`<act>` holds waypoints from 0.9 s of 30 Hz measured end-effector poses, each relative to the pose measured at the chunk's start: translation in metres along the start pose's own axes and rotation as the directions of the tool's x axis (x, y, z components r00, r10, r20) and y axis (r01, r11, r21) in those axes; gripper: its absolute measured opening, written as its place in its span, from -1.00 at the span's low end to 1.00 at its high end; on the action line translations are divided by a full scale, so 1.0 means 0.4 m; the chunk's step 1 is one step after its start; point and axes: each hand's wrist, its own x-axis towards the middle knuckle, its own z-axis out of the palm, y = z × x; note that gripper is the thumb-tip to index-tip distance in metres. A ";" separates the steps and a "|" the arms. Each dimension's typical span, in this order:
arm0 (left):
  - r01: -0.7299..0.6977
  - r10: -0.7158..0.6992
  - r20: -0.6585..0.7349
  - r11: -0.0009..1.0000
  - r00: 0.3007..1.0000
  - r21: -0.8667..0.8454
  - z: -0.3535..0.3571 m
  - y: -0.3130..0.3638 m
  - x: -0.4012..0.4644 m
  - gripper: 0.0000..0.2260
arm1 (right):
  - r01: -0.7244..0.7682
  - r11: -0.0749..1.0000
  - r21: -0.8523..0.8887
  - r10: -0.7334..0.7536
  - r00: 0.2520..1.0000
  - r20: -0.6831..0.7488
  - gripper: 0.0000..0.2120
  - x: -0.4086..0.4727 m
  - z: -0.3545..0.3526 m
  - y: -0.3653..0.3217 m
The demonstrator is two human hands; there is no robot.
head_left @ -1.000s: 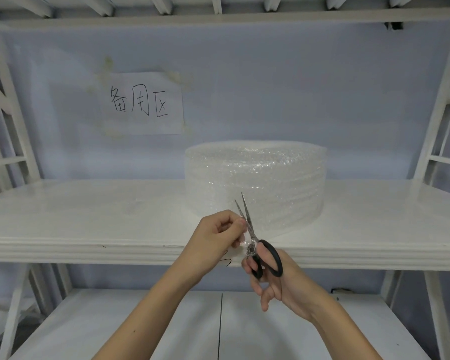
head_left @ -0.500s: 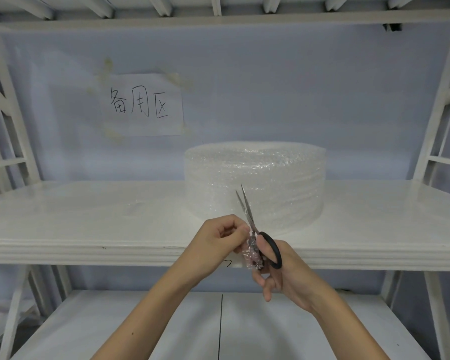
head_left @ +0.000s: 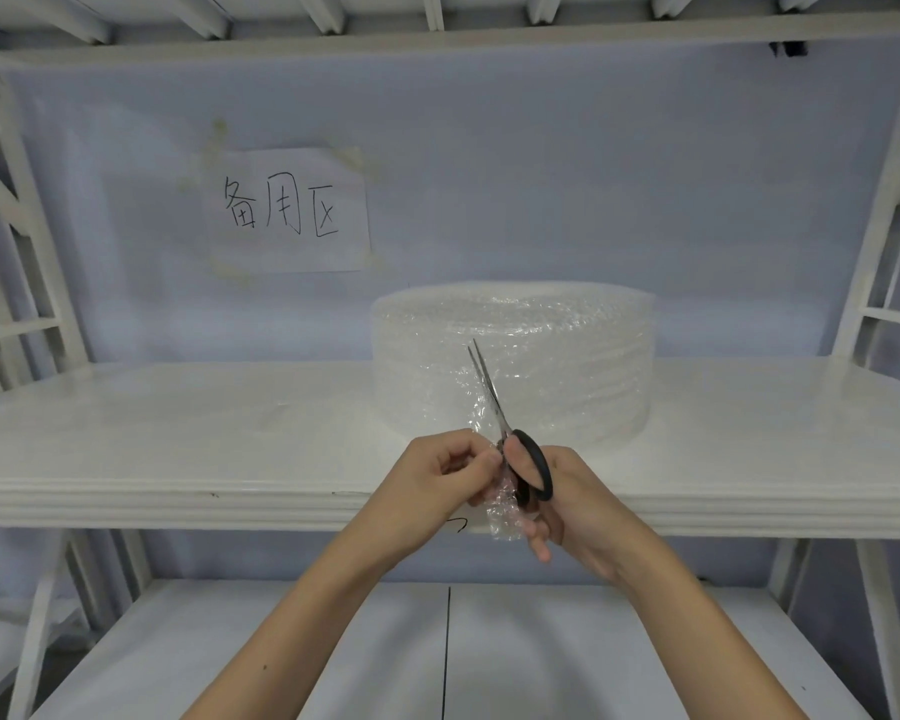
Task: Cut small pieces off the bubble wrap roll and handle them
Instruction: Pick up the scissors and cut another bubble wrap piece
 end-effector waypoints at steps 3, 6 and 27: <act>0.022 -0.022 0.011 1.000 1.000 0.016 0.000 0.002 -0.003 -0.80 | -0.004 1.000 -0.014 0.004 1.000 -0.004 -0.48 0.004 -0.003 -0.009; 0.039 -0.039 0.009 0.999 0.999 0.028 -0.004 -0.002 -0.004 -0.81 | -0.018 0.998 -0.068 0.017 1.000 -0.027 -0.49 0.010 -0.003 -0.017; 0.105 -0.113 -0.097 0.991 0.989 -0.083 -0.058 -0.001 -0.026 -0.82 | 0.234 0.969 -0.080 -0.247 0.899 -0.362 -0.51 0.026 -0.008 -0.135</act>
